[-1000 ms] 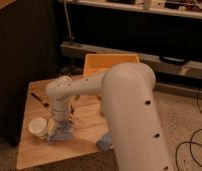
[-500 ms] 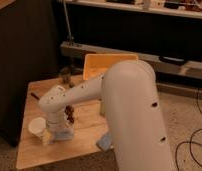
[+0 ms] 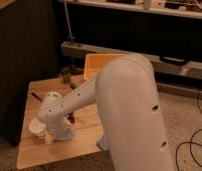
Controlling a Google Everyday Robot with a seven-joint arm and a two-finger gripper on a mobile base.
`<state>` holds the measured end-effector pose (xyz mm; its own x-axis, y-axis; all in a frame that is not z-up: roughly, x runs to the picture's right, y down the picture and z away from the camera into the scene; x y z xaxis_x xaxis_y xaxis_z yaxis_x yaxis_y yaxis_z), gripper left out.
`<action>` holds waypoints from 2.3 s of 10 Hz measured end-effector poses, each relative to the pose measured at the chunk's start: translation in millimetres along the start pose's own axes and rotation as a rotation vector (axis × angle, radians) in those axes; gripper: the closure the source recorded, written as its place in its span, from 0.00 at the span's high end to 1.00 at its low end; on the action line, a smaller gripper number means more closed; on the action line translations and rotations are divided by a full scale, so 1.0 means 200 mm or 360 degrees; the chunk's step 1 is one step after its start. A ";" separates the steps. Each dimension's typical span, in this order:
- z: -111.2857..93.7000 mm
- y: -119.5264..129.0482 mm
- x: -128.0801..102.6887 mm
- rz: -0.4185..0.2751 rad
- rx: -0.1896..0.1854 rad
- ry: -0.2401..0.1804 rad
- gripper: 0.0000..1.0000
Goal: Wipe table surface with towel
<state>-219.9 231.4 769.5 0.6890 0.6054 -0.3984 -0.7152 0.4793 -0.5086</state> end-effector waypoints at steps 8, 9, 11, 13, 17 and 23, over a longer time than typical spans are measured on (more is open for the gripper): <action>0.17 0.05 -0.09 -0.0055 -0.0228 0.0047 0.33; 0.16 0.04 -0.09 -0.0052 -0.0228 0.0047 0.22; 0.15 0.05 -0.08 -0.0066 -0.0228 0.0052 0.03; 0.11 -0.03 -0.03 -0.0070 -0.0202 0.0088 0.00; 0.06 -0.28 0.21 0.0042 -0.0141 0.0250 0.00; 0.01 -0.71 0.50 0.0371 -0.0023 0.0469 0.00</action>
<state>-49.5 224.1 803.7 0.5133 0.4877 -0.7062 -0.8567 0.3400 -0.3879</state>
